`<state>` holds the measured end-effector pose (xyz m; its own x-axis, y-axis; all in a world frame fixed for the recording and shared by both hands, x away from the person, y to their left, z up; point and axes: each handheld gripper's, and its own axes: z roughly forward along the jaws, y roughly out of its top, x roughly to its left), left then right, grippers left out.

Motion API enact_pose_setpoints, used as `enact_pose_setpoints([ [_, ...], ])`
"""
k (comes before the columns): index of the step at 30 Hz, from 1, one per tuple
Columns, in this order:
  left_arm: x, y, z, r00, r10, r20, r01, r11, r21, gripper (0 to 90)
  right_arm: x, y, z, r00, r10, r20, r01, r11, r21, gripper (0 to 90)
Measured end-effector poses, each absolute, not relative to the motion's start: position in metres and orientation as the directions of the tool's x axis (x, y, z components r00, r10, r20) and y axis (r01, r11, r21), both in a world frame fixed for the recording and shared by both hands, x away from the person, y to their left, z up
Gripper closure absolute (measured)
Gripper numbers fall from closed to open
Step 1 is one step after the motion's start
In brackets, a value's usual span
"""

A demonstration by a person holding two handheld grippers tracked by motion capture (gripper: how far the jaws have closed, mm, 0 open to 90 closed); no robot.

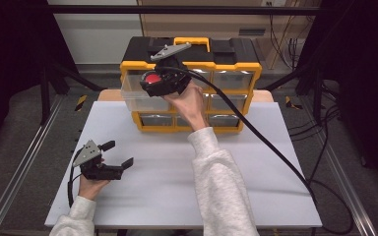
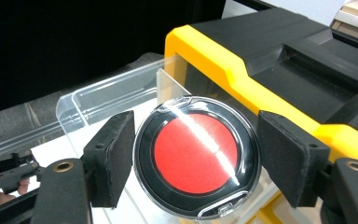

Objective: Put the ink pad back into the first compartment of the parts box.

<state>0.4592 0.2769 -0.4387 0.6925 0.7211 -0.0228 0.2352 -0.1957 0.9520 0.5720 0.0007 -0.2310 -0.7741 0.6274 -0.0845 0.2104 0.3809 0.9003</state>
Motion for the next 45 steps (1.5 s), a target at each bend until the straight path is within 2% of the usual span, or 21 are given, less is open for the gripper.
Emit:
enact_pose_setpoints([
  [10,0.459,0.277,-0.439,0.693,0.721,-0.022,0.237,-0.198,0.951,1.3,0.575,-0.002,-0.235,-0.769,0.637,-0.055,0.243,0.371,0.896,29.9],
  [21,0.459,0.276,-0.439,0.694,0.719,-0.02,0.237,-0.202,0.95,1.3,0.575,-0.001,-0.237,-0.769,0.638,-0.051,0.236,0.357,0.904,28.1],
  [33,0.459,0.276,-0.439,0.694,0.72,-0.022,0.236,-0.199,0.951,1.3,0.569,-0.004,-0.23,-0.77,0.637,-0.03,0.206,0.293,0.934,19.8],
  [38,0.459,0.276,-0.439,0.696,0.718,-0.021,0.236,-0.201,0.951,1.3,0.562,-0.009,-0.226,-0.767,0.641,-0.022,0.179,0.247,0.952,12.3],
  [45,0.46,0.276,-0.439,0.696,0.718,-0.023,0.238,-0.201,0.95,1.3,0.548,-0.019,-0.223,-0.76,0.65,-0.023,0.151,0.21,0.966,6.8],
])
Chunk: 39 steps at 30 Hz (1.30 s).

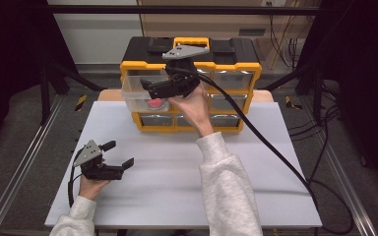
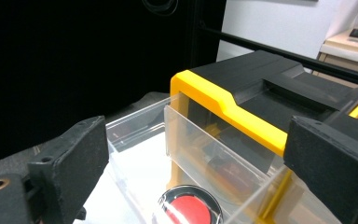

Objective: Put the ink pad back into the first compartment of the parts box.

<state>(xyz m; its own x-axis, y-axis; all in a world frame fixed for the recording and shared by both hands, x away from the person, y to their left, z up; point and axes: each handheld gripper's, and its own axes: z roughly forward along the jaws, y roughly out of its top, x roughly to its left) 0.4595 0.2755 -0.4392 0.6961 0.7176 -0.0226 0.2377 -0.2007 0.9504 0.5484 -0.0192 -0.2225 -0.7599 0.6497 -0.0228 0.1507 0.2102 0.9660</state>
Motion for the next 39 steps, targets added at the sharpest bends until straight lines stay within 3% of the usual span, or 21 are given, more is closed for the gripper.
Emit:
enact_pose_setpoints([
  [18,0.46,0.275,-0.44,0.697,0.717,-0.023,0.241,-0.203,0.949,1.3,0.511,-0.055,-0.24,-0.747,0.665,-0.019,0.114,0.156,0.981,0.3],
  [39,0.46,0.274,-0.44,0.699,0.715,-0.022,0.242,-0.208,0.948,1.3,0.485,-0.112,-0.302,-0.72,0.693,0.047,0.151,0.091,0.984,1.4],
])
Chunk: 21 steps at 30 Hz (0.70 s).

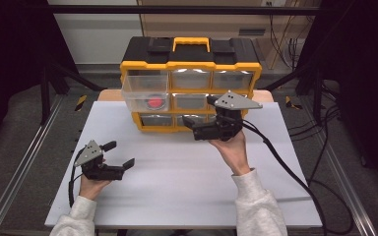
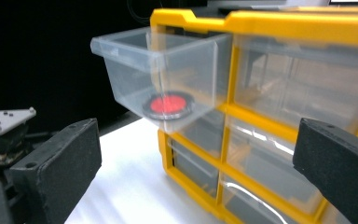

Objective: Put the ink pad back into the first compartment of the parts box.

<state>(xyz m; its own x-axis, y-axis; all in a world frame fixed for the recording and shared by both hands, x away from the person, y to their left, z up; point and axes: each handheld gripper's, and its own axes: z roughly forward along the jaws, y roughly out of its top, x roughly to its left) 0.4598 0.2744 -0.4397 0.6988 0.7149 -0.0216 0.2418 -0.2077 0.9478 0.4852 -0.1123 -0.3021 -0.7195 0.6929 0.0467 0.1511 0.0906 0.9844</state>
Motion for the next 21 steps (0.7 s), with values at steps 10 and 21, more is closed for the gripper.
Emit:
enact_pose_setpoints([
  [10,0.46,0.273,-0.441,0.7,0.714,-0.021,0.246,-0.214,0.945,1.3,0.475,-0.14,-0.346,-0.704,0.707,0.063,0.19,0.103,0.976,1.4],
  [21,0.46,0.273,-0.441,0.701,0.713,-0.021,0.248,-0.217,0.944,1.3,0.465,-0.173,-0.394,-0.672,0.734,0.094,0.245,0.1,0.964,1.8],
])
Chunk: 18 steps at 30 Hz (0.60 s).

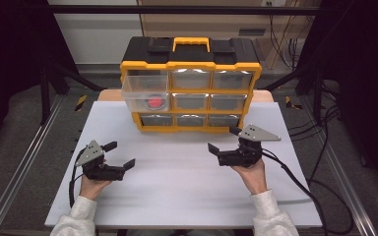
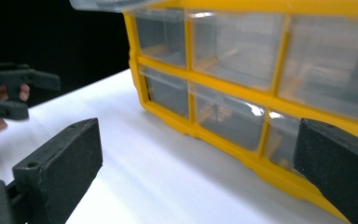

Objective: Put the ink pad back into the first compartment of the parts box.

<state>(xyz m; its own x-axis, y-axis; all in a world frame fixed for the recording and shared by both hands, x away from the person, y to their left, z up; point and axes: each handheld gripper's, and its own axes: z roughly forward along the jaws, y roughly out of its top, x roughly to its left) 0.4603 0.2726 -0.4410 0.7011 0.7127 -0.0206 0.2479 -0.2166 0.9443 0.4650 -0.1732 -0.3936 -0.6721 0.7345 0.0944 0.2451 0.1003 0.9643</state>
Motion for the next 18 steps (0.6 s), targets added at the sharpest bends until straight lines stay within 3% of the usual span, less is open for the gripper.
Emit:
enact_pose_setpoints([
  [18,0.46,0.271,-0.442,0.704,0.71,-0.02,0.248,-0.219,0.944,1.3,0.445,-0.233,-0.449,-0.652,0.748,0.123,0.266,0.074,0.961,2.0],
])
